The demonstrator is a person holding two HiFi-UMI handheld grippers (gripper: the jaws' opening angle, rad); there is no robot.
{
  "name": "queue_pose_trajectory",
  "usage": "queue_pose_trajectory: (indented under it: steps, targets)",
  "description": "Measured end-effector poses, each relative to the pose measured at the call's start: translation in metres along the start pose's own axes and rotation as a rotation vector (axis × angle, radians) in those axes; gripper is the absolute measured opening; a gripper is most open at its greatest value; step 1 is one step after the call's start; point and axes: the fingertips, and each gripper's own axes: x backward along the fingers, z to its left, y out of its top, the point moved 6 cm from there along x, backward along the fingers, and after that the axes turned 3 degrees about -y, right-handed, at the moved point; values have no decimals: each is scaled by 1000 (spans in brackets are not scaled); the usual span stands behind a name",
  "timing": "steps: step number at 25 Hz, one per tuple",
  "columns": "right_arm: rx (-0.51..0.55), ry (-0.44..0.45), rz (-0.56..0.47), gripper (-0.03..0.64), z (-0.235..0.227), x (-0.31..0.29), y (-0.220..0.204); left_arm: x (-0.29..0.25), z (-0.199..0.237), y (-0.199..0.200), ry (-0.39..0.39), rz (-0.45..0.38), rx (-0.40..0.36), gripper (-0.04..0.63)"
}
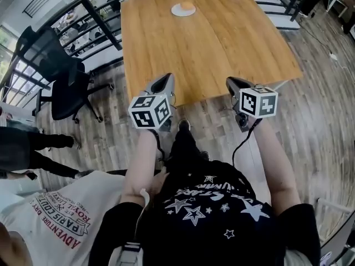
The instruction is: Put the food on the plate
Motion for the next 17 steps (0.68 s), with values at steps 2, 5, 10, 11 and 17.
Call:
queue_pose_trajectory:
  steps: [2, 5, 10, 11, 17]
  targets:
    - [-6, 0, -7, -2, -2, 5, -1, 4, -4, -6, 0, 7, 0, 2]
    - [-19, 18, -21, -2, 0, 13, -4, 15, -9, -10, 10, 11, -9, 2]
    - [-19, 56, -1, -2, 14, 1, -7, 28, -1, -12, 29, 21, -8, 2]
    - [-16, 62, 5, -2, 17, -4, -6, 29, 2, -12, 30, 25, -9, 2]
    - [-5, 82, 22, -2, 28, -23, -8, 32, 14, -26, 35, 55, -4, 2]
